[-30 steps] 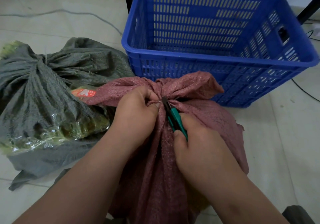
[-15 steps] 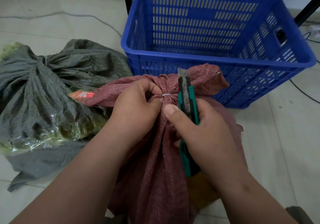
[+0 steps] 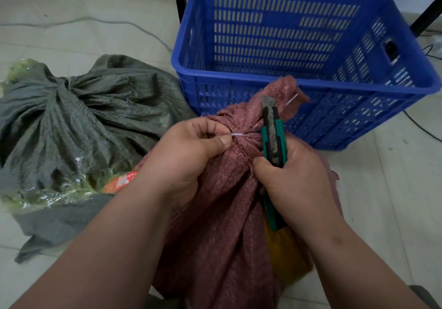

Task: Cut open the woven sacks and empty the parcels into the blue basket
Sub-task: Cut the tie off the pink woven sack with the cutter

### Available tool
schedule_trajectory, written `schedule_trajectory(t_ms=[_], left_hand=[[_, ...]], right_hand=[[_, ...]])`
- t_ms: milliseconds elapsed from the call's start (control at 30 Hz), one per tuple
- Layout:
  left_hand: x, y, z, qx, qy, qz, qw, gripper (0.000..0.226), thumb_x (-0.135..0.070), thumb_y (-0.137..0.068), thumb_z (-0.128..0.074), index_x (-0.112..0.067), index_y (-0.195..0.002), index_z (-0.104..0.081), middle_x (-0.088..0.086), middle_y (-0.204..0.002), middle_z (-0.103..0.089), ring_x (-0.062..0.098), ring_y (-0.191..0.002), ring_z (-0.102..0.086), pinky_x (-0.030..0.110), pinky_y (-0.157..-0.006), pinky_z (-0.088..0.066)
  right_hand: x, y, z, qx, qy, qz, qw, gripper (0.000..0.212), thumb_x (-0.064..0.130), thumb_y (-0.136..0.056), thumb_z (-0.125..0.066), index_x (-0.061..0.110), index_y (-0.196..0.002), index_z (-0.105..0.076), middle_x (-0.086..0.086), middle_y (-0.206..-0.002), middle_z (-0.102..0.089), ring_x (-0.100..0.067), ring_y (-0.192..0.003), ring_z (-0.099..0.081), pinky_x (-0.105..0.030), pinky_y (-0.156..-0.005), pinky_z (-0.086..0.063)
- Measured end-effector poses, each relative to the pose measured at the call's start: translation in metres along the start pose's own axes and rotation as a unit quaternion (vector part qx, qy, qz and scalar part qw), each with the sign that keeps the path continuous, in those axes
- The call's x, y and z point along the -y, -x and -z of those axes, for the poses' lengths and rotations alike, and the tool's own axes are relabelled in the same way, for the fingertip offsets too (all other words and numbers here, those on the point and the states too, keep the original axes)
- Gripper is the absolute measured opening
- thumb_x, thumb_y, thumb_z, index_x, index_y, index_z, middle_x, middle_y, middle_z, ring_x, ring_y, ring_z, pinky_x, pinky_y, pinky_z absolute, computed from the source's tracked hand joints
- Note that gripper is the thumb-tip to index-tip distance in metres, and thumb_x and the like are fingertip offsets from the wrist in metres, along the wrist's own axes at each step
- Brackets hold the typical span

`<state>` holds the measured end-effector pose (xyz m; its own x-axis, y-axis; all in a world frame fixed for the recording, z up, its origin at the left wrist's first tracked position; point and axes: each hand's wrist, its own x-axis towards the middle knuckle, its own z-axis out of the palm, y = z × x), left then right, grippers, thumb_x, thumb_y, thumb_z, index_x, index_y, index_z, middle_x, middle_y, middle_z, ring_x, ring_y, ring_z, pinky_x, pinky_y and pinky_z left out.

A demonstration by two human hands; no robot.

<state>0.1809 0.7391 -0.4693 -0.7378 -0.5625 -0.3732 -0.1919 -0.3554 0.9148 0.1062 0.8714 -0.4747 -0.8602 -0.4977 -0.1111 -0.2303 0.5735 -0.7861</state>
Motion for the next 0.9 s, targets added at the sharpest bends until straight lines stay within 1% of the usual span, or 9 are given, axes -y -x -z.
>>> schedule_trajectory(t_ms=[133,200,267,333,400,467,533,767,900], left_hand=[[-0.002,-0.002,0.002,0.001,-0.042,-0.009,0.999,0.014,0.003,-0.084,-0.065,-0.008,-0.076,-0.062,0.005,-0.063,-0.060,0.009,-0.052,-0.053,0.016,-0.051,-0.046],[-0.002,-0.004,0.004,-0.014,-0.074,-0.016,0.997,0.013,-0.002,-0.077,-0.075,-0.008,-0.081,-0.064,0.006,-0.068,-0.062,0.010,-0.056,-0.055,0.018,-0.053,-0.047],[0.000,-0.005,0.004,-0.039,-0.120,-0.021,0.992,0.020,-0.005,-0.071,-0.081,-0.010,-0.080,-0.064,0.005,-0.069,-0.061,0.011,-0.057,-0.053,0.021,-0.053,-0.045],[0.001,-0.007,0.003,-0.055,-0.158,-0.030,0.986,0.022,-0.008,-0.069,-0.084,-0.013,-0.077,-0.064,0.005,-0.067,-0.060,0.014,-0.057,-0.051,0.025,-0.055,-0.042],[0.000,-0.007,0.002,-0.060,-0.170,-0.042,0.983,0.021,-0.010,-0.067,-0.084,-0.015,-0.072,-0.064,0.006,-0.067,-0.061,0.017,-0.059,-0.051,0.029,-0.058,-0.041],[0.000,-0.007,0.001,-0.065,-0.165,-0.055,0.983,0.019,-0.005,-0.071,-0.078,-0.016,-0.067,-0.063,0.006,-0.065,-0.060,0.018,-0.059,-0.049,0.030,-0.057,-0.040],[-0.001,-0.007,0.000,-0.066,-0.152,-0.054,0.985,0.024,0.002,-0.076,-0.073,-0.017,-0.066,-0.062,0.003,-0.063,-0.059,0.015,-0.057,-0.048,0.026,-0.054,-0.039],[0.001,-0.005,0.005,-0.037,-0.122,-0.031,0.991,0.022,0.002,-0.082,-0.068,-0.014,-0.069,-0.062,0.002,-0.063,-0.056,0.013,-0.061,-0.046,0.025,-0.059,-0.038],[0.001,-0.005,0.007,-0.021,-0.137,-0.025,0.990,0.019,-0.002,-0.084,-0.068,-0.014,-0.070,-0.062,0.001,-0.063,-0.054,0.010,-0.056,-0.044,0.023,-0.055,-0.037]], right_hand=[[0.001,0.003,0.002,0.011,0.014,0.007,1.000,0.013,0.033,-0.084,-0.069,0.025,-0.084,-0.059,0.011,-0.068,-0.059,0.001,-0.063,-0.054,-0.011,-0.053,-0.039],[0.004,0.010,0.004,-0.001,0.008,0.027,1.000,0.019,0.044,-0.081,-0.067,0.026,-0.083,-0.059,0.012,-0.071,-0.063,0.001,-0.070,-0.057,-0.016,-0.055,-0.040],[0.012,0.020,0.008,-0.019,-0.009,0.054,0.998,0.027,0.053,-0.084,-0.056,0.027,-0.077,-0.053,0.022,-0.082,-0.061,0.003,-0.071,-0.056,-0.017,-0.057,-0.042],[0.018,0.031,0.008,-0.018,-0.033,0.071,0.997,0.027,0.050,-0.090,-0.044,0.028,-0.074,-0.049,0.015,-0.077,-0.061,-0.005,-0.066,-0.058,-0.020,-0.055,-0.042],[0.021,0.040,0.002,0.010,-0.021,0.075,0.997,0.020,0.045,-0.087,-0.040,0.030,-0.075,-0.047,0.007,-0.066,-0.059,-0.010,-0.064,-0.058,-0.025,-0.060,-0.043],[0.021,0.045,-0.005,0.051,0.001,0.065,0.997,0.024,0.047,-0.085,-0.034,0.027,-0.080,-0.047,0.004,-0.069,-0.060,-0.012,-0.068,-0.057,-0.036,-0.067,-0.042],[0.018,0.046,-0.009,0.073,0.024,0.061,0.995,0.029,0.045,-0.091,-0.027,0.024,-0.083,-0.045,0.003,-0.075,-0.059,-0.016,-0.076,-0.056,-0.041,-0.070,-0.039],[0.015,0.040,-0.012,0.095,0.091,0.042,0.990,0.008,0.032,-0.098,-0.037,0.027,-0.092,-0.038,0.005,-0.080,-0.050,-0.027,-0.089,-0.059,-0.036,-0.065,-0.023],[0.016,0.039,-0.015,0.093,0.099,0.036,0.990,0.010,0.032,-0.098,-0.037,0.026,-0.089,-0.037,-0.002,-0.084,-0.058,-0.029,-0.088,-0.060,-0.038,-0.067,-0.032]])
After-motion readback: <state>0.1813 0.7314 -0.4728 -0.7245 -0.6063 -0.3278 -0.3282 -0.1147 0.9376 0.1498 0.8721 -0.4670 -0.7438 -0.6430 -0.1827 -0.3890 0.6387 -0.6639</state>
